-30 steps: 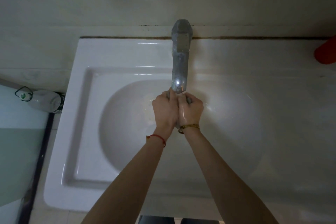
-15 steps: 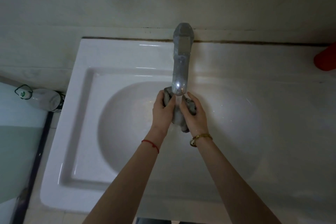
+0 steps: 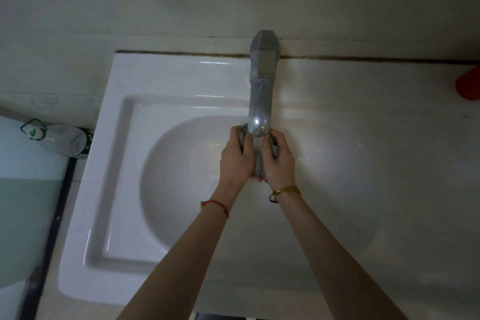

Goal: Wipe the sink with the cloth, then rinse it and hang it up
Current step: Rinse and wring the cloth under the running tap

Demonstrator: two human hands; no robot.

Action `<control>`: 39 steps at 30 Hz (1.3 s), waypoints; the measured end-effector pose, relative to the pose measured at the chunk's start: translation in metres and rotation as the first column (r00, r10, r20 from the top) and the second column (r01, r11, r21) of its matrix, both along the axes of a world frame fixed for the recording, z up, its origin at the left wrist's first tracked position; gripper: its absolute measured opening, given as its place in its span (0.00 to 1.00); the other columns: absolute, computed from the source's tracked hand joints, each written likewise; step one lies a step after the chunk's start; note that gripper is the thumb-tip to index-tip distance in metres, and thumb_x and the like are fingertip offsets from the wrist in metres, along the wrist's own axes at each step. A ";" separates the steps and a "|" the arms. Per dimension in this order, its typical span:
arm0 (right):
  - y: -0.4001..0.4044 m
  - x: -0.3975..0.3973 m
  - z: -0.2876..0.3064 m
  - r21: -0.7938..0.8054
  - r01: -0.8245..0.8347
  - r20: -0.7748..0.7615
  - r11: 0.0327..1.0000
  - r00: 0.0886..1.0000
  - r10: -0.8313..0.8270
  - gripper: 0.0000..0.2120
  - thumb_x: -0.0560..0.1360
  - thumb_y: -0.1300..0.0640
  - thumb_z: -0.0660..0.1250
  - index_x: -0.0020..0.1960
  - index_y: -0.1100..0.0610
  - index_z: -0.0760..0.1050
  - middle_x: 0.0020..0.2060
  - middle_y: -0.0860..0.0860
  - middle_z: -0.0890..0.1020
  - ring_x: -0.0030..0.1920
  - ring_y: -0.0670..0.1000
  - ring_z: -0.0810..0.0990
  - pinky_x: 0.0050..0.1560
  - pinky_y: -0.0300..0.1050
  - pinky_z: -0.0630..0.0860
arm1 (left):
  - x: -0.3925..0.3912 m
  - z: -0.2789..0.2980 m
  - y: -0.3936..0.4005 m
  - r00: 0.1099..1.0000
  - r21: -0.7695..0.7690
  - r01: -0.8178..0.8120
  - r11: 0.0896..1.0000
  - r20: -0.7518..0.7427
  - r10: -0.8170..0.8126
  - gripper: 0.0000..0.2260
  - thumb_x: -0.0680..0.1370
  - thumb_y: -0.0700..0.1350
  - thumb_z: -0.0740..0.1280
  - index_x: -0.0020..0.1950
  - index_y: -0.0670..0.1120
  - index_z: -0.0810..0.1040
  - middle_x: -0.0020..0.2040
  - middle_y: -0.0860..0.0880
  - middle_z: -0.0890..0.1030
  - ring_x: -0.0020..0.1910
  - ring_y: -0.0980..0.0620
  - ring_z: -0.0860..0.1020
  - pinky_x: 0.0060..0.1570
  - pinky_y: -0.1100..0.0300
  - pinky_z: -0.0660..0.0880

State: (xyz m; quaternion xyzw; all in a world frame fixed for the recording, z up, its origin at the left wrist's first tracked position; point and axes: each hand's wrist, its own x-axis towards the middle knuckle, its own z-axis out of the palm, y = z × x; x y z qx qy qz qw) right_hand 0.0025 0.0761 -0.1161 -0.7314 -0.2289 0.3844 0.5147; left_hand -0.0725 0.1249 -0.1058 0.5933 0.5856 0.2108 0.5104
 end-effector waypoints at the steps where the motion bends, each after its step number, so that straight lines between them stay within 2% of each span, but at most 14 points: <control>1: 0.001 -0.006 0.001 -0.043 0.036 -0.093 0.998 0.995 -0.040 0.11 0.76 0.45 0.67 0.55 0.47 0.74 0.46 0.47 0.82 0.42 0.45 0.82 0.36 0.37 0.78 | 0.003 0.001 0.000 0.999 -0.014 -0.029 0.999 0.013 0.029 0.05 0.83 0.51 0.57 0.50 0.54 0.69 0.39 0.49 0.80 0.35 0.50 0.80 0.36 0.48 0.81; 3: 0.005 -0.015 0.001 -0.109 0.154 -0.168 0.982 0.971 -0.171 0.15 0.72 0.42 0.71 0.52 0.50 0.74 0.43 0.47 0.82 0.41 0.46 0.82 0.38 0.40 0.80 | 0.010 0.003 -0.001 0.991 -0.075 -0.114 0.991 0.063 0.118 0.08 0.83 0.51 0.59 0.45 0.52 0.71 0.36 0.52 0.78 0.33 0.55 0.76 0.35 0.55 0.77; 5: 0.009 -0.017 0.001 -0.122 0.222 -0.075 0.967 0.970 -0.232 0.13 0.72 0.46 0.72 0.48 0.55 0.74 0.37 0.45 0.80 0.37 0.42 0.80 0.37 0.35 0.77 | 0.013 0.003 -0.003 0.980 -0.126 -0.179 0.976 0.069 0.189 0.09 0.82 0.51 0.61 0.44 0.49 0.73 0.36 0.51 0.77 0.33 0.55 0.74 0.34 0.60 0.73; 8: 0.014 -0.018 0.002 -0.066 0.237 0.023 0.969 0.971 -0.236 0.11 0.72 0.54 0.71 0.37 0.57 0.71 0.30 0.47 0.75 0.30 0.42 0.73 0.33 0.34 0.71 | 0.012 0.001 0.000 0.973 -0.146 -0.220 0.964 0.041 0.228 0.12 0.81 0.49 0.62 0.40 0.46 0.73 0.35 0.49 0.76 0.33 0.53 0.73 0.35 0.57 0.72; 12: 0.019 -0.018 0.001 0.025 0.258 0.023 0.966 0.966 -0.258 0.19 0.75 0.65 0.64 0.29 0.54 0.62 0.24 0.45 0.64 0.24 0.41 0.63 0.27 0.32 0.63 | 0.012 0.004 0.003 0.975 -0.104 -0.208 0.973 0.056 0.215 0.16 0.80 0.42 0.62 0.32 0.47 0.68 0.30 0.50 0.71 0.30 0.53 0.69 0.32 0.57 0.69; 14: 0.020 -0.015 0.000 0.002 0.208 0.072 0.978 0.976 -0.208 0.20 0.75 0.67 0.60 0.29 0.53 0.61 0.24 0.46 0.63 0.24 0.43 0.63 0.28 0.36 0.63 | 0.012 0.008 0.005 0.983 -0.104 -0.179 0.978 0.032 0.183 0.18 0.81 0.41 0.60 0.31 0.46 0.66 0.29 0.50 0.70 0.29 0.54 0.67 0.31 0.59 0.66; 17: 0.015 -0.007 0.000 0.029 0.081 0.255 0.996 0.963 -0.085 0.14 0.77 0.62 0.57 0.33 0.53 0.63 0.24 0.44 0.64 0.25 0.44 0.66 0.28 0.37 0.62 | 0.008 0.010 0.008 0.994 -0.159 -0.106 0.982 -0.013 0.105 0.17 0.82 0.43 0.56 0.33 0.46 0.66 0.31 0.48 0.71 0.33 0.50 0.71 0.37 0.51 0.72; 20: 0.007 -0.001 0.001 0.027 -0.060 0.388 0.998 0.920 0.045 0.05 0.77 0.54 0.60 0.44 0.54 0.66 0.29 0.43 0.69 0.29 0.43 0.72 0.29 0.35 0.65 | 0.003 0.010 0.010 0.993 -0.302 -0.110 0.947 0.007 0.117 0.12 0.83 0.46 0.54 0.42 0.47 0.71 0.42 0.45 0.76 0.43 0.44 0.78 0.41 0.46 0.81; 23: 0.001 0.003 0.005 0.074 0.005 0.161 0.997 0.987 -0.017 0.17 0.71 0.53 0.73 0.55 0.51 0.68 0.44 0.43 0.78 0.44 0.44 0.79 0.41 0.37 0.77 | -0.003 0.010 0.006 0.972 -0.413 -0.146 0.899 0.111 0.208 0.07 0.83 0.46 0.58 0.57 0.45 0.72 0.52 0.43 0.77 0.47 0.43 0.80 0.36 0.44 0.83; 26: -0.002 0.005 0.004 0.153 0.057 -0.157 0.987 0.987 -0.033 0.24 0.69 0.55 0.76 0.62 0.52 0.72 0.56 0.49 0.80 0.57 0.48 0.80 0.54 0.42 0.79 | -0.009 0.001 0.001 0.952 -0.325 -0.188 0.927 0.171 0.253 0.05 0.81 0.49 0.64 0.53 0.48 0.75 0.53 0.40 0.80 0.52 0.38 0.81 0.48 0.37 0.80; 28: -0.003 0.003 0.002 0.129 0.031 -0.239 0.991 0.971 0.001 0.21 0.71 0.55 0.75 0.62 0.53 0.74 0.58 0.51 0.80 0.59 0.49 0.79 0.56 0.46 0.80 | -0.009 0.001 -0.001 0.949 -0.304 -0.177 0.936 0.201 0.244 0.04 0.81 0.49 0.64 0.49 0.51 0.76 0.52 0.41 0.81 0.53 0.40 0.81 0.51 0.39 0.80; 30: 0.000 -0.004 0.001 0.075 0.019 -0.186 0.997 0.983 -0.005 0.16 0.73 0.53 0.73 0.59 0.53 0.75 0.55 0.51 0.81 0.56 0.49 0.80 0.55 0.47 0.80 | -0.005 0.000 -0.004 0.958 -0.285 -0.144 0.948 0.199 0.206 0.05 0.82 0.51 0.61 0.49 0.53 0.75 0.48 0.45 0.81 0.49 0.43 0.81 0.47 0.45 0.81; 34: 0.009 -0.015 0.002 -0.044 0.146 0.167 0.988 0.976 -0.137 0.09 0.72 0.48 0.71 0.44 0.52 0.73 0.38 0.49 0.80 0.39 0.47 0.80 0.40 0.46 0.80 | 0.007 0.002 -0.012 0.970 -0.254 -0.159 0.954 0.139 0.198 0.11 0.82 0.54 0.59 0.43 0.52 0.73 0.38 0.50 0.79 0.36 0.51 0.78 0.34 0.55 0.78; 39: 0.018 -0.014 0.002 -0.054 0.232 0.194 0.971 0.957 -0.217 0.14 0.72 0.58 0.69 0.32 0.62 0.70 0.25 0.52 0.73 0.25 0.44 0.67 0.28 0.37 0.67 | 0.011 0.004 -0.006 0.984 -0.120 -0.174 0.978 0.028 0.178 0.18 0.82 0.46 0.60 0.31 0.46 0.68 0.30 0.50 0.73 0.30 0.54 0.71 0.33 0.57 0.69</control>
